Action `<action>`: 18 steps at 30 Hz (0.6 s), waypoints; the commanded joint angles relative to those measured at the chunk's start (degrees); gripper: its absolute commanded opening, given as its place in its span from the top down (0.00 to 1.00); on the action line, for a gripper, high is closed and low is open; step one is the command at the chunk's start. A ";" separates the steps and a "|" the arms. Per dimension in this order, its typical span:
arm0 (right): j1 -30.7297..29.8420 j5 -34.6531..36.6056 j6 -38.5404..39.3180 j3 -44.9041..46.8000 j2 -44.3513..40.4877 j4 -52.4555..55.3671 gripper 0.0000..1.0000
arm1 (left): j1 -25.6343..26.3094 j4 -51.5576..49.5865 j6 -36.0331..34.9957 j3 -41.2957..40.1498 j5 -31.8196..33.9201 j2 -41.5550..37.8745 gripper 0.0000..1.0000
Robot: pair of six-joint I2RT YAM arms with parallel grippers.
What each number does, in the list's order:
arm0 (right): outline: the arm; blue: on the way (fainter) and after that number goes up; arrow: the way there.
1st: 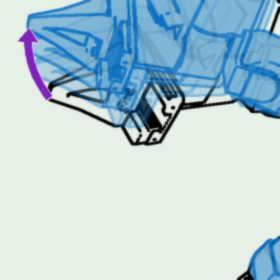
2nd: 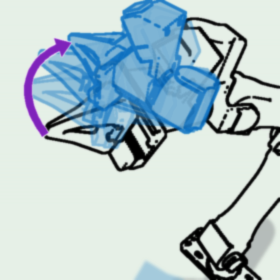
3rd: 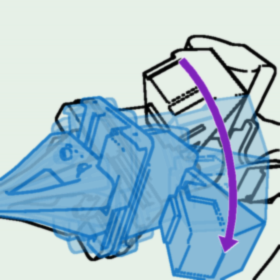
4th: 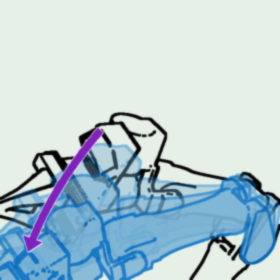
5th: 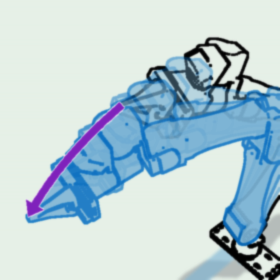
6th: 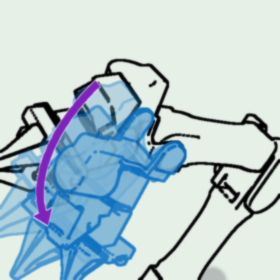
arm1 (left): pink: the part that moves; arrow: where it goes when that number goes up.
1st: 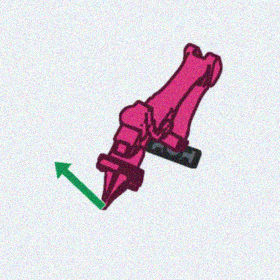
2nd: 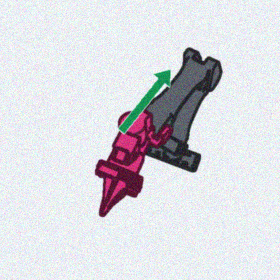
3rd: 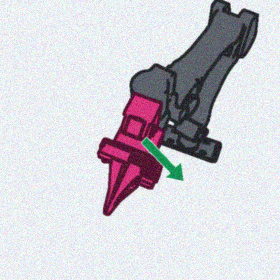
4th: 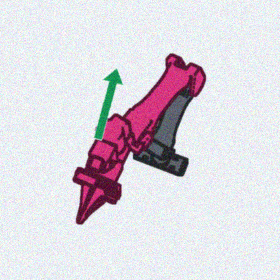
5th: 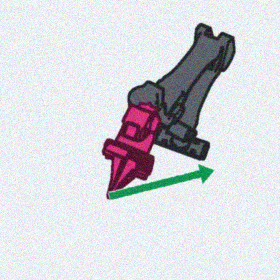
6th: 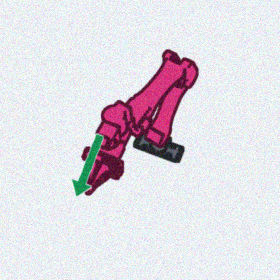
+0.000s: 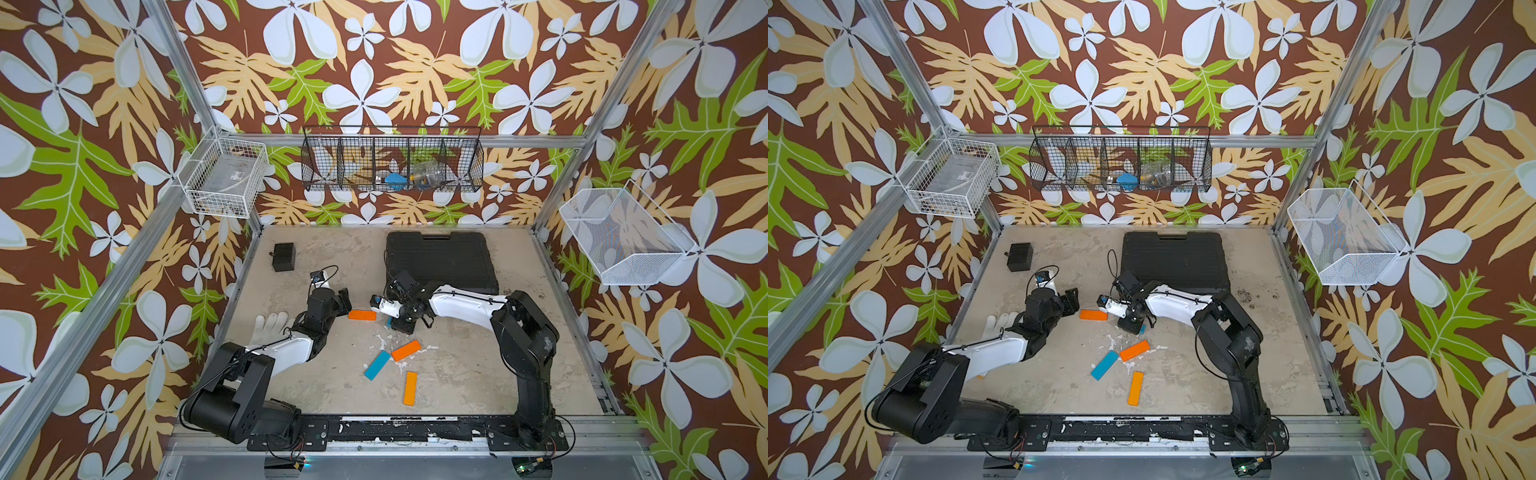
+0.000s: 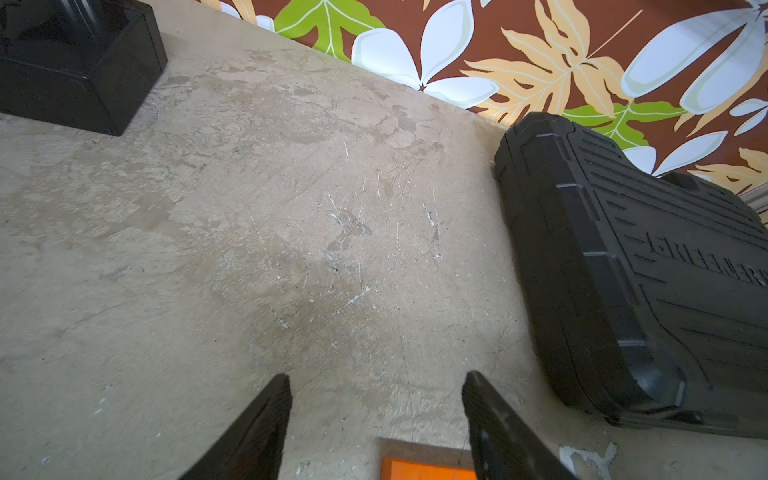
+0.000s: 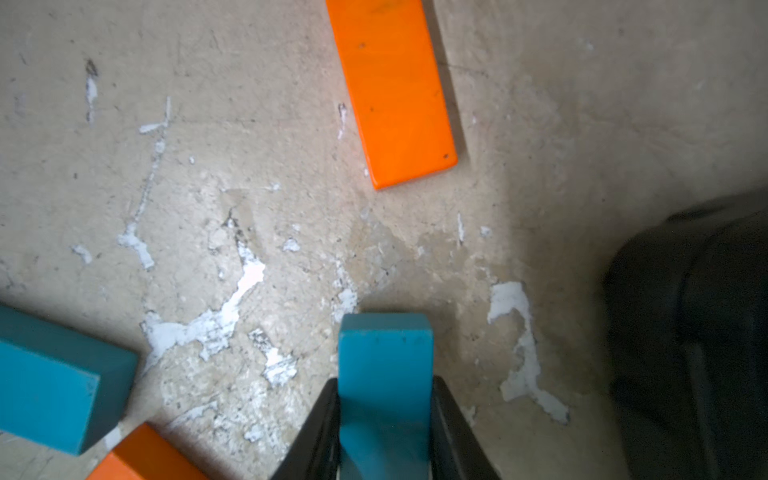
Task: Assemble the number 7 with building blocks
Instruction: Assemble the building block at the center of the board.
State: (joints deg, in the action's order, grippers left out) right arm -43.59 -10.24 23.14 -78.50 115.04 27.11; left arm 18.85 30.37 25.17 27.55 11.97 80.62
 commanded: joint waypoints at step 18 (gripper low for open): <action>-0.70 4.65 12.64 -6.26 6.07 1.60 0.73 | -0.13 0.83 -0.03 0.05 1.04 0.10 0.31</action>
State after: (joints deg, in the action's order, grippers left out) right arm -44.21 -5.74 32.45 -85.23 120.64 27.03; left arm 18.85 30.37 25.17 27.55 12.47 80.62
